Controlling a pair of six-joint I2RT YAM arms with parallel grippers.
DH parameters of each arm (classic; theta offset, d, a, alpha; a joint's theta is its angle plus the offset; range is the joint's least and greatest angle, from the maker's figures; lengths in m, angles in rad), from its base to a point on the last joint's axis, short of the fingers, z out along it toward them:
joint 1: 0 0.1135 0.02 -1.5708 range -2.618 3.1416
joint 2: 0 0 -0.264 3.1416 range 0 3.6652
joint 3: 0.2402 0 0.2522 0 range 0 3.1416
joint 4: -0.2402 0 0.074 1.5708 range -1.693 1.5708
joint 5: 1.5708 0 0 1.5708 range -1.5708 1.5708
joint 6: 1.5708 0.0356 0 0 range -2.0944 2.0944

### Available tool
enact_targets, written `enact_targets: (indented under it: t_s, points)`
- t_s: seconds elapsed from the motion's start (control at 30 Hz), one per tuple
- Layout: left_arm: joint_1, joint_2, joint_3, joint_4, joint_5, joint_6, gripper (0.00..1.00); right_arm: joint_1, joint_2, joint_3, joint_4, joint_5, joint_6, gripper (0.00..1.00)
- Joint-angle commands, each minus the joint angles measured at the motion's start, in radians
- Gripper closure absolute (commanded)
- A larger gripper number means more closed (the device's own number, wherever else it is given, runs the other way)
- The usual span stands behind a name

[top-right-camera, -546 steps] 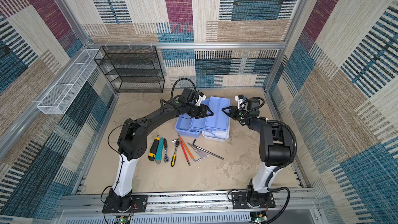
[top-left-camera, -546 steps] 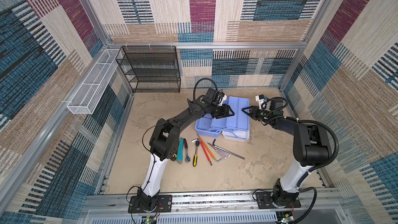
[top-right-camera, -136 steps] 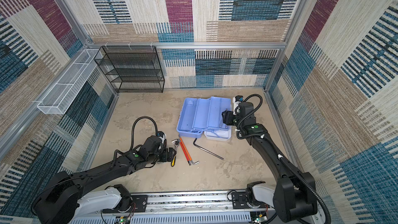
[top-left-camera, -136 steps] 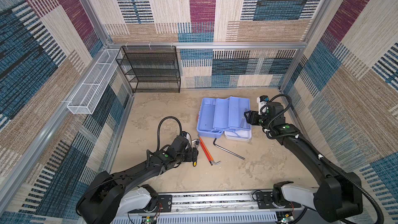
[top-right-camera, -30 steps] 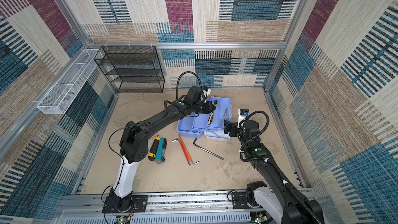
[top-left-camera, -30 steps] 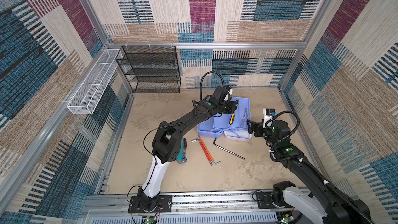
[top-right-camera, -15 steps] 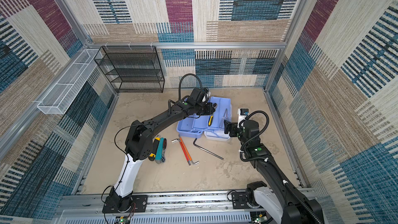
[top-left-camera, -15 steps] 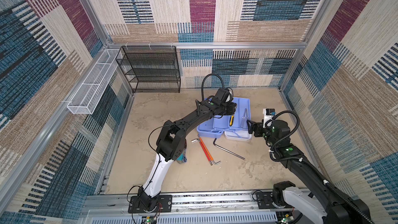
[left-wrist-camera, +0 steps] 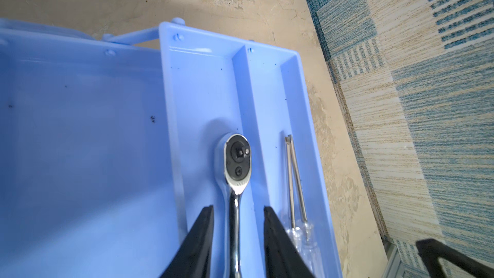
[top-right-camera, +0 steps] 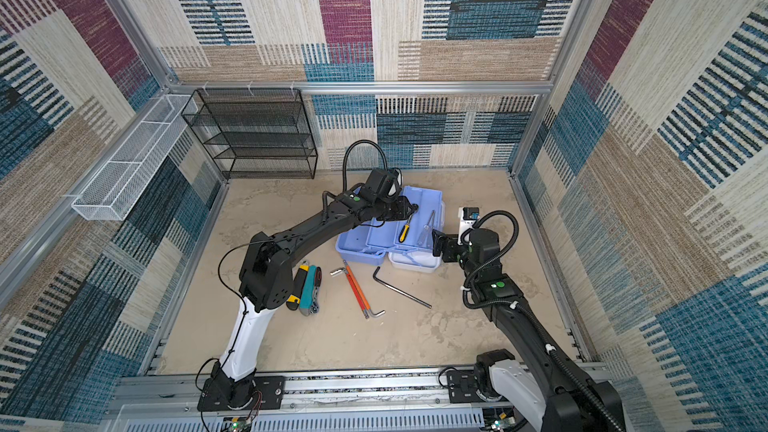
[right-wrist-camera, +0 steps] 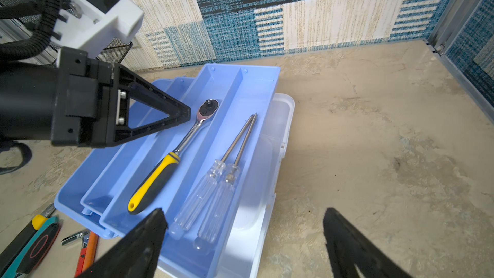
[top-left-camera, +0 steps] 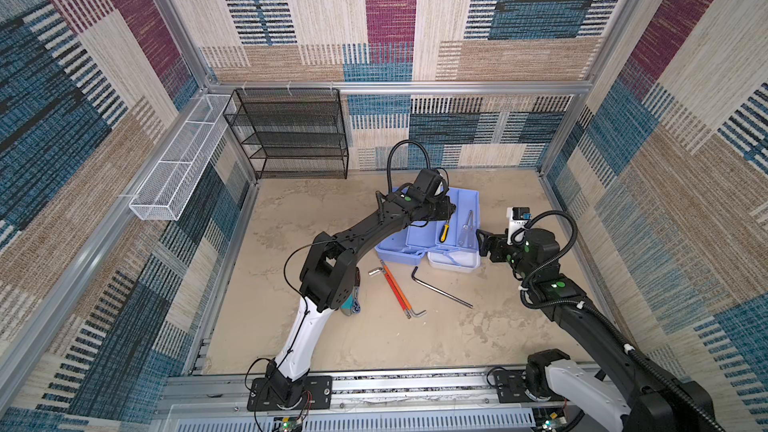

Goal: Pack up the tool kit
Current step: 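Lower the ratchet into the tray beside the screwdrivers and open the left gripper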

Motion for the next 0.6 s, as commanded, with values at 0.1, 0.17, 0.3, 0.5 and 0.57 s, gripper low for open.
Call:
enact_targets:
  t_s: [0.1, 0.17, 0.3, 0.5, 0.57]
  points:
    - [-0.001, -0.057, -0.031, 0.021, 0.010, -0.020, 0.63, -0.001, 0.027, 0.022, 0.015, -0.013, -0.005, 0.07]
    - [-0.001, -0.084, -0.061, 0.036, 0.011, -0.016, 0.63, -0.001, 0.035, 0.029, 0.015, -0.021, -0.002, 0.08]
    - [0.001, -0.149, -0.142, 0.066, 0.001, -0.008, 0.63, -0.001, 0.046, 0.038, 0.016, -0.050, 0.013, 0.10]
    - [0.002, -0.253, -0.265, 0.074, -0.031, 0.053, 0.57, -0.001, 0.080, 0.075, -0.009, -0.092, 0.027, 0.14]
    - [0.005, -0.291, -0.316, 0.079, -0.040, 0.064, 0.54, -0.001, 0.090, 0.085, -0.010, -0.111, 0.033, 0.15]
